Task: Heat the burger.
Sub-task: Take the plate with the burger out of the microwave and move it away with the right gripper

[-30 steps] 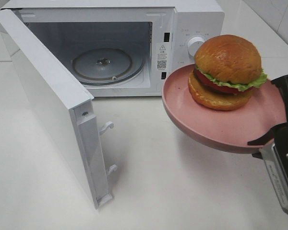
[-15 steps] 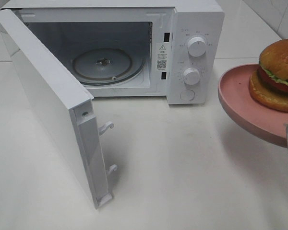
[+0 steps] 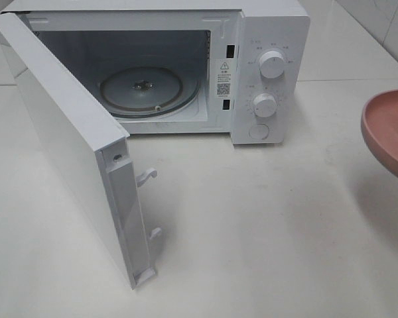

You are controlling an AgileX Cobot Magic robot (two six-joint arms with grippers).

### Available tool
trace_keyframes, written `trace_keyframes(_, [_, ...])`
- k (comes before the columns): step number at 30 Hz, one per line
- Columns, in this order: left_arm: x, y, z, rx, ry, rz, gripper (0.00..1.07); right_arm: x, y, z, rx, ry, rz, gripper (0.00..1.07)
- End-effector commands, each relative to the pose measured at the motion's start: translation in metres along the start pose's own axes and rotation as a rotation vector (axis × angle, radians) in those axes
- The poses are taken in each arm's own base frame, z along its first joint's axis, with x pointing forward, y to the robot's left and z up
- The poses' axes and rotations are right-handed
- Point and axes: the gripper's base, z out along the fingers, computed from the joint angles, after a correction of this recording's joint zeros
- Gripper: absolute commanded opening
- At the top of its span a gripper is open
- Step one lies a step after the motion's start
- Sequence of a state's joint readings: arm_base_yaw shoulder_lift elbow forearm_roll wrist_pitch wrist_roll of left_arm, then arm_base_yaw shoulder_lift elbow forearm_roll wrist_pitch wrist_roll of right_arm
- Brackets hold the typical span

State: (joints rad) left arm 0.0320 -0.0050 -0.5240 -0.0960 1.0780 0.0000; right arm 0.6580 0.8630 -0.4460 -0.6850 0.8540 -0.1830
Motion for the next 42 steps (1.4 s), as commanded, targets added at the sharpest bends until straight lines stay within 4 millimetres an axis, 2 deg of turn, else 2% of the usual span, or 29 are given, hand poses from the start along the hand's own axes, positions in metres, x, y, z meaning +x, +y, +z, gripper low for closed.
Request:
trace_keyframes(1, [0.0, 0.0, 0.0, -0.001, -0.012, -0.009, 0.97, 0.002, -0.007, 0.002, 0.068, 0.056, 0.045, 0.0])
trace_keyframes(3, [0.0, 0.0, 0.0, -0.001, -0.012, -0.009, 0.97, 0.0, -0.007, 0.011, 0.076, 0.153, 0.157, 0.0])
trace_keyframes(6, [0.0, 0.0, 0.0, -0.001, -0.012, -0.009, 0.97, -0.001, -0.007, 0.014, 0.08, 0.176, 0.184, 0.0])
trace_keyframes(8, [0.0, 0.0, 0.0, -0.001, -0.012, -0.009, 0.97, -0.005, -0.005, 0.025, 0.089, 0.245, 0.29, 0.0])
trace_keyframes(11, [0.0, 0.0, 0.0, -0.001, -0.012, -0.009, 0.97, -0.006, -0.005, 0.027, 0.094, 0.258, 0.323, 0.0])
trace_keyframes(13, [0.0, 0.0, 0.0, -0.001, -0.012, -0.009, 0.97, -0.01, -0.002, 0.036, 0.102, 0.302, 0.429, 0.0])
trace_keyframes(16, [0.0, 0.0, 0.0, -0.001, -0.012, -0.009, 0.97, -0.013, 0.001, 0.043, 0.108, 0.334, 0.474, 0.0])
trace_keyframes(32, [0.0, 0.0, 0.0, -0.001, -0.012, -0.009, 0.97, -0.029, 0.011, 0.076, 0.154, 0.447, 0.599, 0.0])
trace_keyframes(42, [0.0, 0.0, 0.0, -0.001, -0.012, -0.009, 0.97, -0.038, 0.028, 0.106, 0.145, 0.5, 0.609, 0.01])
